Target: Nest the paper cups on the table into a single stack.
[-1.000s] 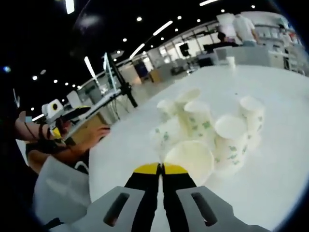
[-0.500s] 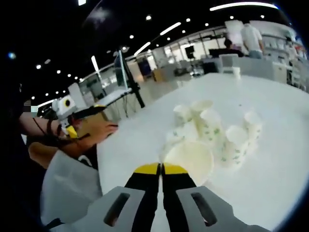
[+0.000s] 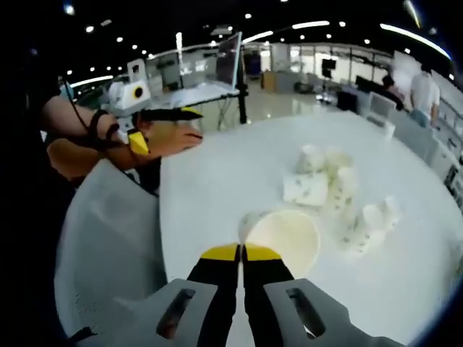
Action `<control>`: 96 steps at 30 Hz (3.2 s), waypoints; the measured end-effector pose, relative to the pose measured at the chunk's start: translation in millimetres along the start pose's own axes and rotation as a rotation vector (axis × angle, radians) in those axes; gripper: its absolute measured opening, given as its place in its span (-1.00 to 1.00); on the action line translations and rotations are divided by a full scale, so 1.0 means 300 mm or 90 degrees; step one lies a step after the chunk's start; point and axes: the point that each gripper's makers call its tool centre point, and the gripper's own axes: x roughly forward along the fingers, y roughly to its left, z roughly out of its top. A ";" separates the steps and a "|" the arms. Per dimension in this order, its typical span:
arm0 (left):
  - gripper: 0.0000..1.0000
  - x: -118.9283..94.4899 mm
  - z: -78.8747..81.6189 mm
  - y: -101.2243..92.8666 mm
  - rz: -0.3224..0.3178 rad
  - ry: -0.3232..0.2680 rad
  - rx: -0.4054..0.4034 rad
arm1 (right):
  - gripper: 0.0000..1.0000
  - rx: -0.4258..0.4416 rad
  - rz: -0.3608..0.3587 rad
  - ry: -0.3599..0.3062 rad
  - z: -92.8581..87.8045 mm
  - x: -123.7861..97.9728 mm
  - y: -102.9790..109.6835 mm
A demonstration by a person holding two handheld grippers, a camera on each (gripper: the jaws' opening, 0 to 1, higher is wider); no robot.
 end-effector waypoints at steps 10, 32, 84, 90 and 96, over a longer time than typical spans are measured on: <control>0.97 0.002 -0.016 0.001 -0.002 -0.006 -0.008 | -1.00 -0.097 0.012 0.108 0.012 -0.012 0.048; 0.96 0.002 -0.040 -0.002 -0.005 -0.008 -0.021 | -1.00 -0.452 0.078 0.323 -0.042 0.034 0.109; 0.95 -0.046 -0.052 0.006 0.014 -0.001 -0.028 | -0.85 -0.489 0.151 0.287 -0.115 0.129 0.178; 0.96 -0.038 -0.047 0.013 0.014 -0.003 -0.027 | -0.81 -0.378 0.111 0.229 -0.050 0.074 0.143; 0.95 -0.031 -0.048 0.016 0.011 0.000 -0.030 | -0.78 -0.254 0.047 0.137 0.050 0.029 0.054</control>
